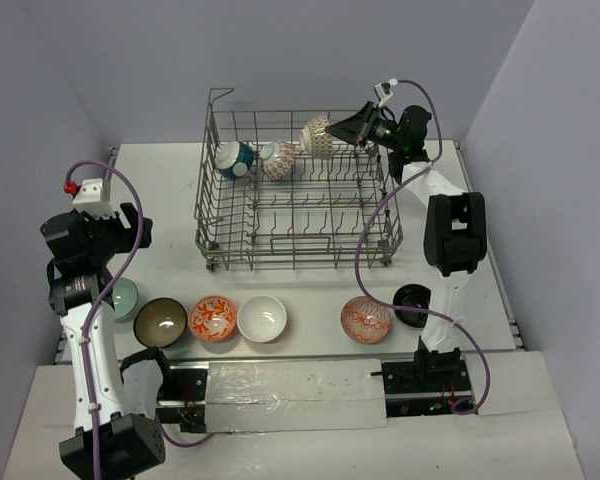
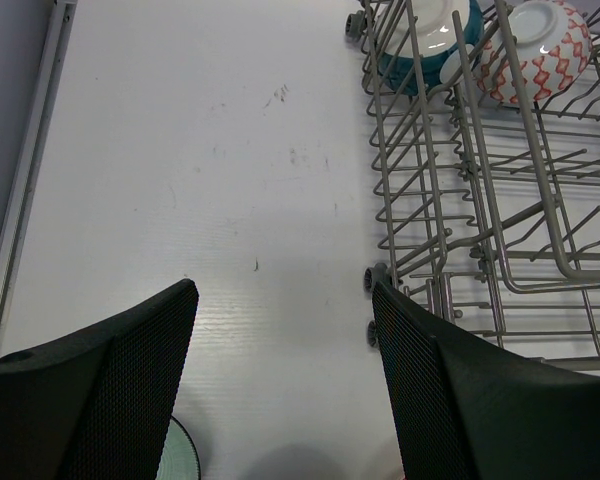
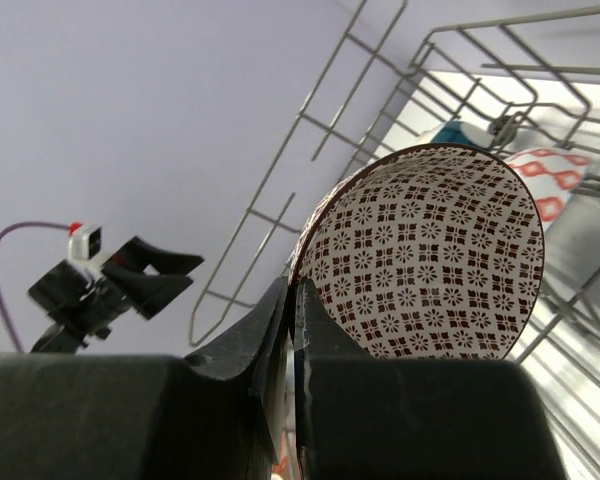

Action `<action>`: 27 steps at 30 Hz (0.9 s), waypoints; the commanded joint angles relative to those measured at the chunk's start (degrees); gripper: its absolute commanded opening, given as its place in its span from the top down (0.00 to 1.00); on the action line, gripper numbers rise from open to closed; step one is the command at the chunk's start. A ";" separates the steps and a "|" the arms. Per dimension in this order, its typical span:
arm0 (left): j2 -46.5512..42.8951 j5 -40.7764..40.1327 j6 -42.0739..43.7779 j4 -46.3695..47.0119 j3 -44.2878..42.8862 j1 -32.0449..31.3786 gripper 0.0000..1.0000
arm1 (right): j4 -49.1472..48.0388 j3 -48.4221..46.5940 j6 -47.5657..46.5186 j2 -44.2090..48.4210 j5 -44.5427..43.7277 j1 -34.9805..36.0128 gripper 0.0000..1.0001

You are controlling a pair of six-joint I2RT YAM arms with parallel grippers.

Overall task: Load the bowls into the dish rack
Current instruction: Insert the bowl into the dish rack.

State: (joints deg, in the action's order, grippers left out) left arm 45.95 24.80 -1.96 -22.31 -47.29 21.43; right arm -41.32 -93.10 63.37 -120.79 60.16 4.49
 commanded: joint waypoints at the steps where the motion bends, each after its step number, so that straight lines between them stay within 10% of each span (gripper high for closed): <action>1: -0.16 1.13 1.08 0.68 0.18 0.37 0.24 | -0.43 -3.22 -3.34 0.65 -4.70 1.04 1.00; 27: 1.77 0.52 0.64 -0.11 -0.52 1.24 0.24 | 8.18 -15.45 -11.87 -10.87 -8.92 4.30 1.00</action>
State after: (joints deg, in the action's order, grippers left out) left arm 47.42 24.71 -1.23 -22.33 -47.13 22.22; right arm -30.72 -105.43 52.56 -131.74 51.40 8.43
